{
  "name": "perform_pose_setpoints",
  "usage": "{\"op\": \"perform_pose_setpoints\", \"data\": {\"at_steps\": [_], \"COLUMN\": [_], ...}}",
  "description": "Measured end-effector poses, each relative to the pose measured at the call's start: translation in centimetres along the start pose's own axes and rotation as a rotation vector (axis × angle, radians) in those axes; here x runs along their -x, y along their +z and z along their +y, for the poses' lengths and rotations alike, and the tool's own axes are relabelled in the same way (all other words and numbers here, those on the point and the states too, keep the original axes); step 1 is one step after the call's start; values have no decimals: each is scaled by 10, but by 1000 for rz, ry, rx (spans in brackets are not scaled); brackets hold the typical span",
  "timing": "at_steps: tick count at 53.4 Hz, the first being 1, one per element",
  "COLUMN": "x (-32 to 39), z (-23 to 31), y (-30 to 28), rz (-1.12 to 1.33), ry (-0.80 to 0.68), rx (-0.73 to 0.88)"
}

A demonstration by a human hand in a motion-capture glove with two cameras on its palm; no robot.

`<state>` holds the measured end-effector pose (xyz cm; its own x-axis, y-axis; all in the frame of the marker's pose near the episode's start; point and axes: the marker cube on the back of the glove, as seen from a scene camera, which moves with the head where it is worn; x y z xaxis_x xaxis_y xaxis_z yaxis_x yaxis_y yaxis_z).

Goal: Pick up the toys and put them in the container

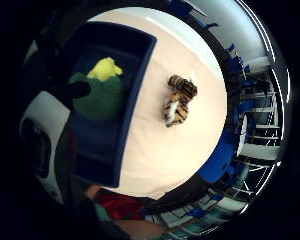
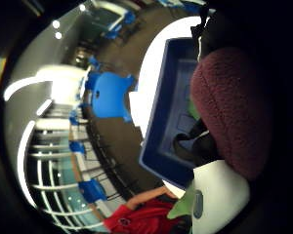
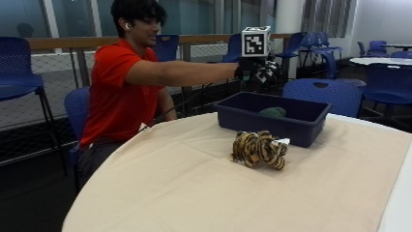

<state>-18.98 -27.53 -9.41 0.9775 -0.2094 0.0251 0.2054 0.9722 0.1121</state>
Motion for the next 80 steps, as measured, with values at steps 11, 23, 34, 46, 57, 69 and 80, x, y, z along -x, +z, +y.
{"op": "perform_pose_setpoints", "data": {"at_steps": [11,23,34,46,57,69,80], "x": [-1,-57,-151,-234,-258,-253,-251], "z": [1,6,15,23,11,-12,-13], "y": [14,0,-1,33,69,119,122], "rz": [-42,-142,-13,45,108,90,155], "ry": [-28,12,170,360,419,366,348], "rx": [74,33,-28,59,143,245,244]}}
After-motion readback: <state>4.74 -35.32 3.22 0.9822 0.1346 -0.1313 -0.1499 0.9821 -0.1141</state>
